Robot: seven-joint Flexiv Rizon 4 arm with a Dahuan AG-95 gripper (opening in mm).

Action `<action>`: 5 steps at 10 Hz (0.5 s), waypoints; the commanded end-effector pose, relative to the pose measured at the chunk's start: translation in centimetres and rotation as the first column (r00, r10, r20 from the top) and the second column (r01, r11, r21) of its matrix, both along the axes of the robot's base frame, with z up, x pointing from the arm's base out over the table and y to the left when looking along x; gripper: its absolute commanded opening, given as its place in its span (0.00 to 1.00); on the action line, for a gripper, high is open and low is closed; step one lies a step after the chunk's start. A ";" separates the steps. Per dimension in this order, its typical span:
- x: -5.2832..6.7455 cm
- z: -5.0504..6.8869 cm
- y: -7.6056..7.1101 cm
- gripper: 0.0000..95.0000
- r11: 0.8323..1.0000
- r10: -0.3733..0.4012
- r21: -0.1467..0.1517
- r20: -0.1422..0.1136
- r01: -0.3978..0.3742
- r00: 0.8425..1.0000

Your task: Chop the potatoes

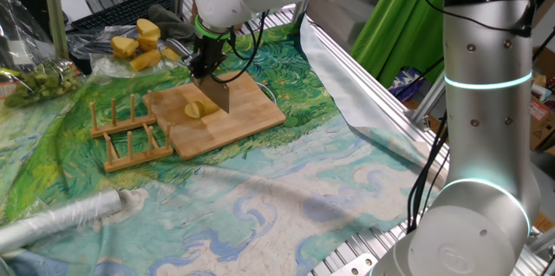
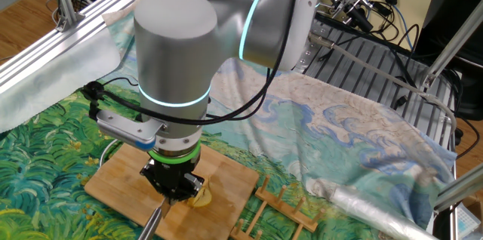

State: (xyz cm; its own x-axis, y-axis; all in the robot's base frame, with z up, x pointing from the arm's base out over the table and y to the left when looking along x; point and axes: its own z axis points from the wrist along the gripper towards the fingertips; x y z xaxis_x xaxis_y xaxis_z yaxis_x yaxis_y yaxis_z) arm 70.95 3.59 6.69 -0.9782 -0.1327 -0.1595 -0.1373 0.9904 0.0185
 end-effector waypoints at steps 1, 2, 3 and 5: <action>-0.3 0.0 0.0 0.00 1.000 0.001 -0.003 0.003 -0.001 1.000; -0.4 -0.1 0.0 0.00 1.000 0.002 -0.004 0.004 -0.002 1.000; -0.4 -0.1 0.0 0.00 1.000 0.002 -0.004 0.005 -0.002 1.000; -0.5 -0.1 0.1 0.00 1.000 0.003 -0.005 0.011 -0.003 1.000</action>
